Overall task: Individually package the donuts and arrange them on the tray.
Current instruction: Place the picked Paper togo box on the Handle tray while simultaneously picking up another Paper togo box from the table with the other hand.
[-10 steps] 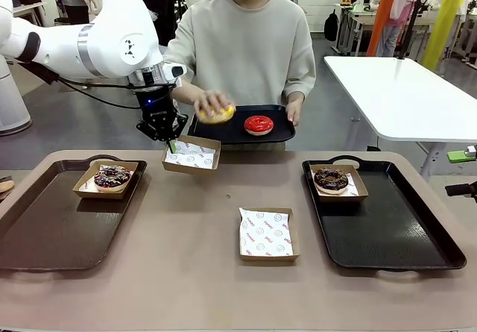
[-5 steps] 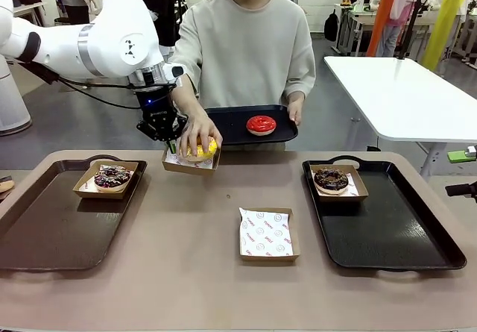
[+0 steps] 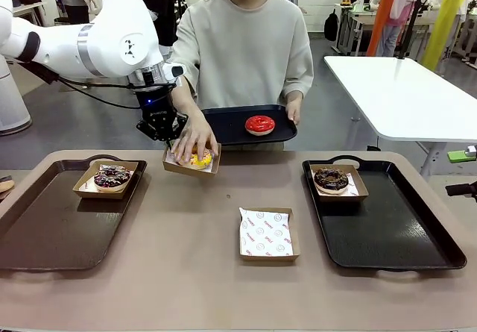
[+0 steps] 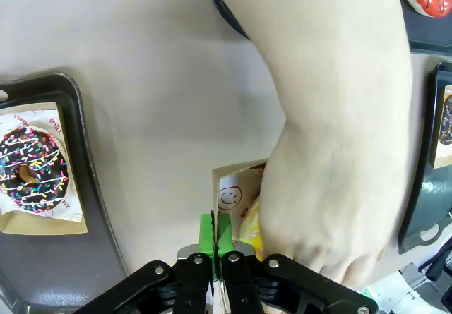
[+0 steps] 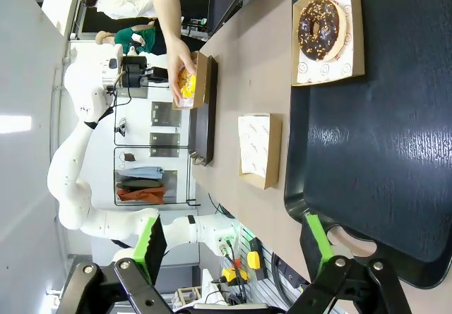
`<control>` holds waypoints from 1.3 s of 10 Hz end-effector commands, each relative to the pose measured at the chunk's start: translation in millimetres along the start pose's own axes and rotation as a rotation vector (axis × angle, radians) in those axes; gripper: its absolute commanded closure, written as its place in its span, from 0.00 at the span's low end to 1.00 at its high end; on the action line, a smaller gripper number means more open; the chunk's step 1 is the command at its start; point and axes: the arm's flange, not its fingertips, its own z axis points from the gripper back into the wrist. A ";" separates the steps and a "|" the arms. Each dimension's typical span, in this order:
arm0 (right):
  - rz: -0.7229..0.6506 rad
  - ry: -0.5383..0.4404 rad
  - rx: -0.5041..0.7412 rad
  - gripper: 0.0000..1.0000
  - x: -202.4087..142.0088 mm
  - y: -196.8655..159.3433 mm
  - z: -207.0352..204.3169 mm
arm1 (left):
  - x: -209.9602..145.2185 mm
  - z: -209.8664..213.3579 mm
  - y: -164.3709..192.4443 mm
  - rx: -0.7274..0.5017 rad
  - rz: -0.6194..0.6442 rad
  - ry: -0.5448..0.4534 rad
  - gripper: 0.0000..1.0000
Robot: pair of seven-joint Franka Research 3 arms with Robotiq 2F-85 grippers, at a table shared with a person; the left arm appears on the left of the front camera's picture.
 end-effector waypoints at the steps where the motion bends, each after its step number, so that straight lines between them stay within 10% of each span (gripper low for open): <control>1: 0.001 0.002 0.005 0.00 -0.1 0.8 0.2 | -2.6 2.1 1.4 -0.011 0.002 -0.005 1.00; 13: 0.001 0.002 0.005 0.00 -0.1 0.8 0.2 | -2.6 2.1 1.4 -0.011 0.002 -0.005 1.00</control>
